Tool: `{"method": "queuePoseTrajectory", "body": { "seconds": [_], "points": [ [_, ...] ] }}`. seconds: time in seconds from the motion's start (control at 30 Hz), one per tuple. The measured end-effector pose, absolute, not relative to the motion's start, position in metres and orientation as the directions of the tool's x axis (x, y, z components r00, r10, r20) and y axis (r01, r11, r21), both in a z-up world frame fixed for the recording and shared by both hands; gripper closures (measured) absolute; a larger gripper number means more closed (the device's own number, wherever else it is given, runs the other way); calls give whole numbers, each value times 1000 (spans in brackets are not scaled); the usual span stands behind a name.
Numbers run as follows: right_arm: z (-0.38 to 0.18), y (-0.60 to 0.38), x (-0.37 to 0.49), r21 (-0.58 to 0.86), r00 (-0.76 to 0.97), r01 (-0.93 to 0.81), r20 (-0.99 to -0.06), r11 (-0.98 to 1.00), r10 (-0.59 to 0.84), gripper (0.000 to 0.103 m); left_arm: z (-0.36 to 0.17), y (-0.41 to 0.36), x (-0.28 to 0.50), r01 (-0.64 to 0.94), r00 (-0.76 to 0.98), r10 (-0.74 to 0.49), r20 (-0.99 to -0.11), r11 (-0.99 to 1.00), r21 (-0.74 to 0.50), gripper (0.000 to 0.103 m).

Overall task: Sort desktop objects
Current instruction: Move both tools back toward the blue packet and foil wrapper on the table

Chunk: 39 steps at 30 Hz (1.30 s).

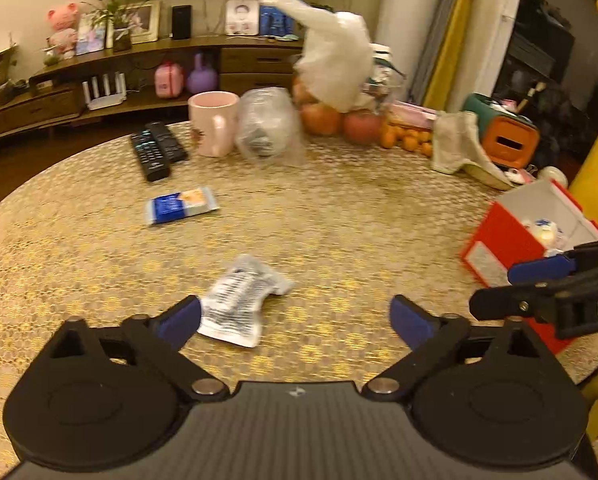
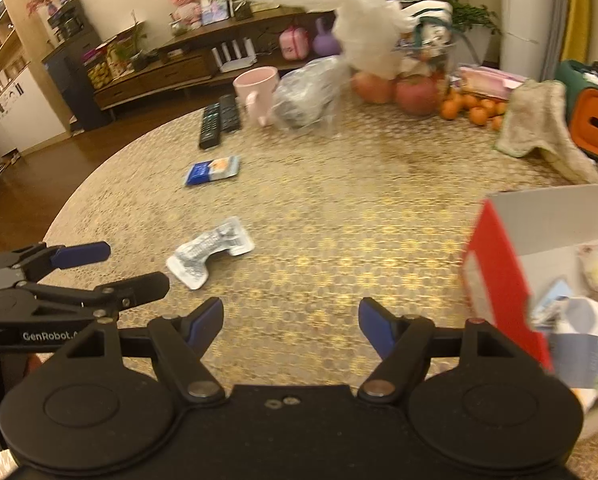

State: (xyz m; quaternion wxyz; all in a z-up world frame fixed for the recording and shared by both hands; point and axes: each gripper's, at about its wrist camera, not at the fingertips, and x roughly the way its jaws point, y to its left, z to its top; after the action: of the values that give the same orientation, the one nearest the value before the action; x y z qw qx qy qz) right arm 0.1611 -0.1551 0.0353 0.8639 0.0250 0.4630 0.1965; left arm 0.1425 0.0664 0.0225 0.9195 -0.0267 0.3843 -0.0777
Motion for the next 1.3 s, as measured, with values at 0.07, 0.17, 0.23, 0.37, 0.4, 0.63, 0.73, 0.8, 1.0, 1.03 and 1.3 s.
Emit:
{"method": "queuePoseTrajectory", "body": {
  "seconds": [0.07,0.17,0.23,0.37,0.4,0.63,0.73,0.8,1.0,1.03,1.3],
  "points": [
    [32,-145,165,230,484,-324,-793,918,369,29,18,76,146,116,692,-150,-707,989,-97,0],
    [26,-129,171,233,467,-338,-800,912,377,29,11,90,153,108,690,-136,-711,991,-84,0],
    [21,-119,175,234,456,-344,-805,909,380,29,6,99,159,100,691,-122,-712,992,-74,0],
    [11,-102,183,233,435,-356,-816,905,381,29,-4,117,172,80,686,-114,-719,993,-82,0],
    [10,-98,186,234,430,-358,-818,904,382,29,-7,122,176,74,682,-116,-722,993,-89,0],
    [-2,-67,201,228,409,-403,-822,886,397,29,-22,149,200,63,690,-109,-716,994,-90,0],
    [-7,-52,207,221,396,-431,-825,875,403,29,-28,159,213,72,681,-127,-721,992,-107,0],
    [-12,-42,210,214,388,-448,-828,868,404,29,-32,164,222,84,677,-134,-724,991,-106,0],
    [-31,-23,227,229,343,-444,-849,866,401,29,-37,172,251,145,687,-140,-713,988,-54,0],
    [-35,-21,230,232,336,-440,-853,867,399,29,-38,173,258,153,687,-142,-713,987,-49,0],
    [-56,0,249,262,301,-401,-868,878,396,29,-57,176,306,207,689,-128,-713,978,25,0]
  ]
}}
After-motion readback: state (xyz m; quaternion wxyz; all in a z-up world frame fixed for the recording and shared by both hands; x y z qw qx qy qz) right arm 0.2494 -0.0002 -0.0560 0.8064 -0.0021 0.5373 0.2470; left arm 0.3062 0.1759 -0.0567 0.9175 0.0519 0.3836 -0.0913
